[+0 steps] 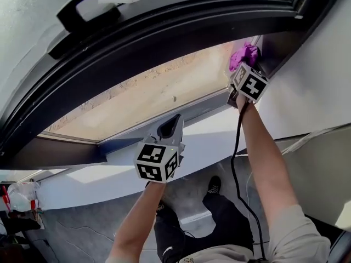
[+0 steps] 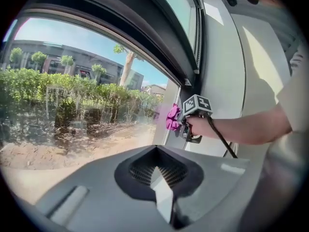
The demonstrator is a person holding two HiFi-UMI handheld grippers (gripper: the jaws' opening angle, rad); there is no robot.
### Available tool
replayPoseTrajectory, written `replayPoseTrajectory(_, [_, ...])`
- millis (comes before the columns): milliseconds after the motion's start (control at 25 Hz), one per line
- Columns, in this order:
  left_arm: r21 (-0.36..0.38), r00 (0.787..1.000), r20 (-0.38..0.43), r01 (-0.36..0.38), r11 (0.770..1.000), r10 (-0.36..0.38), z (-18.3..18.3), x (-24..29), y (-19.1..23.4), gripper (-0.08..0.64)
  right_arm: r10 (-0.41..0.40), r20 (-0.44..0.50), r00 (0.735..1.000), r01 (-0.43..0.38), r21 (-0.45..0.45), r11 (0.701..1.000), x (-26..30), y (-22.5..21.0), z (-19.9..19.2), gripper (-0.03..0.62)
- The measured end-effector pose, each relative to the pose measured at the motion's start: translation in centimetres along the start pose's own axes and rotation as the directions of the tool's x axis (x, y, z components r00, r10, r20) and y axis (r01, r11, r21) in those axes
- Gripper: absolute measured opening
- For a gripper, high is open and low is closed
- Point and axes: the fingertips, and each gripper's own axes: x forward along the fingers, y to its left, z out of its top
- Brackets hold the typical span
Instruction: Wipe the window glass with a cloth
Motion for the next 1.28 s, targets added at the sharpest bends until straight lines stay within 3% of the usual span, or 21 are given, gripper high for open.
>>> replayPoseTrajectory(200, [-0.041, 0.996, -0.001, -0.089, 0.995, 0.089, -1.0, -3.6, 4.6, 0.000, 0.146, -0.001, 0.989, -0.145, -0.120, 0.982, -2.1, 6.7, -2.4, 0.123])
replayPoseTrajectory(720, [-0.096, 0.966, -0.017, -0.258, 0.961, 0.257, -3.3, -15.9, 12.6, 0.000, 0.362, -0.027, 0.932, -0.357, -0.236, 0.904, -11.7, 24.6, -7.9, 0.123])
replayPoseTrajectory(1280, [-0.154, 0.907, -0.020, -0.418, 0.895, 0.421, -5.9, -30.1, 20.6, 0.000, 0.552, -0.142, 0.822, -0.570, -0.245, 0.784, -21.5, 43.6, -15.5, 0.123])
